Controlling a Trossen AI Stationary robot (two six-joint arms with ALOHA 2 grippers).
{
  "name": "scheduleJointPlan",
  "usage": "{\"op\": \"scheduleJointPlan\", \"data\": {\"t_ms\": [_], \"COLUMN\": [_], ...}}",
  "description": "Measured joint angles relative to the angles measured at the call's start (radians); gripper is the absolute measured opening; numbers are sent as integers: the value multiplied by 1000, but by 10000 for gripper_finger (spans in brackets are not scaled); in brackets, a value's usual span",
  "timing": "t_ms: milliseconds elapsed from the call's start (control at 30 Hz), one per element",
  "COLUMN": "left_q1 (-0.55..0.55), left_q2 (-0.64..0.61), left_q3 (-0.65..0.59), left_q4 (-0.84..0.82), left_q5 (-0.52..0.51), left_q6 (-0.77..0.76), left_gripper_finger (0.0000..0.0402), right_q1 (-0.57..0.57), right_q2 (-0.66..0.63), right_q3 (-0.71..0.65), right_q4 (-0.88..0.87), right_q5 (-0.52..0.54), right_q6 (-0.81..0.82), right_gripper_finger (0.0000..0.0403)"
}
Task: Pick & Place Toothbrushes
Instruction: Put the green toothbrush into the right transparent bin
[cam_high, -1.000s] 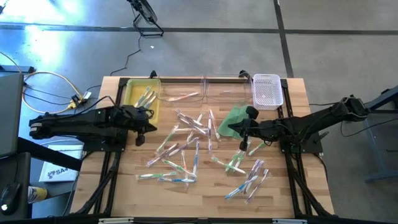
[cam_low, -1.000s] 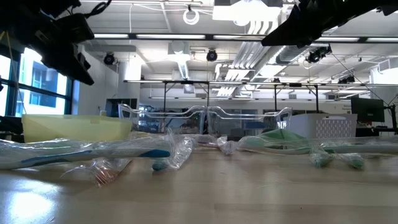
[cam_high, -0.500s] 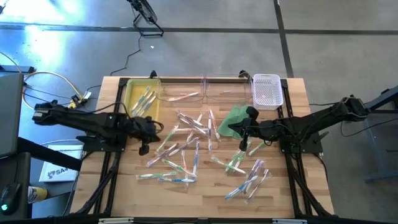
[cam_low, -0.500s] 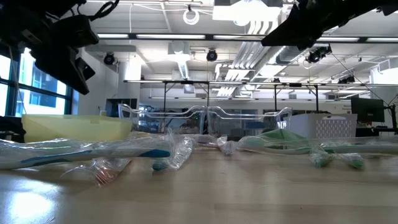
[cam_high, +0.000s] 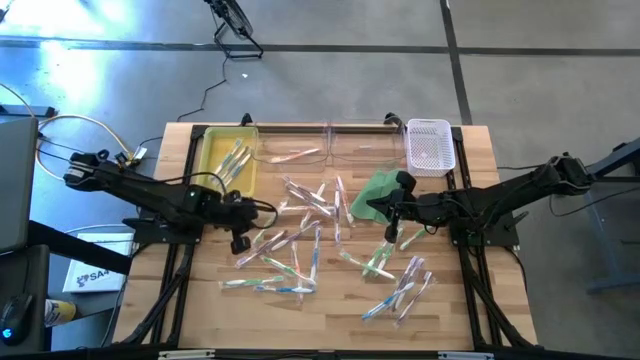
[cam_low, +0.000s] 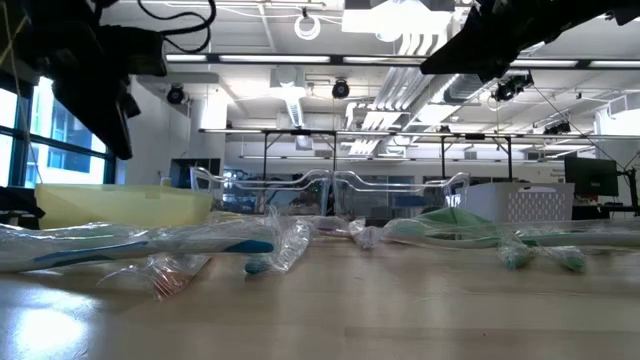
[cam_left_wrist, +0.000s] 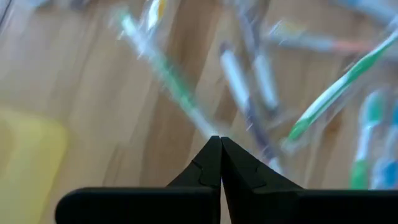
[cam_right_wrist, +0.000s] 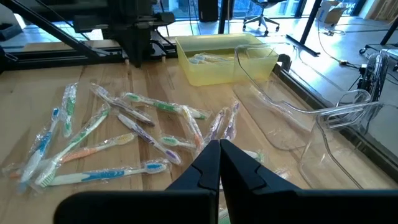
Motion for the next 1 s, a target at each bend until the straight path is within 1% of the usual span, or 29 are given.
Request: {"op": "scheduleJointPlan", "data": {"t_ms": [67,300,533,667,767,867,1000], "left_q1": [0,0,0,0,0,0,0], "left_q2": [32,119,155,156,155,156,156], "left_q3": [13,13,14,14,14,14,14], "left_q4": [-36,1,12,12,13,20,40], "left_q5": [0,18,17,-31,-46,-45,-47], "left_q6": [-6,-47,-43,-42,-50,-69,-111], "left_gripper_finger": [0,0,0,0,2,20,66], "right_q1": [0,0,0,0,0,0,0], "right_q2": [0,0,0,0,0,0,0], "right_q3": [0,0,0,0,0,0,0], "right_q4": [0,-7,-15,-15,-15,-15,-16], "right_q5": [0,0,0,0,0,0,0], "right_q6": [0,0,0,-1,-3,-3,-3], "right_gripper_finger": [3,3,3,3,3,3,3]}}
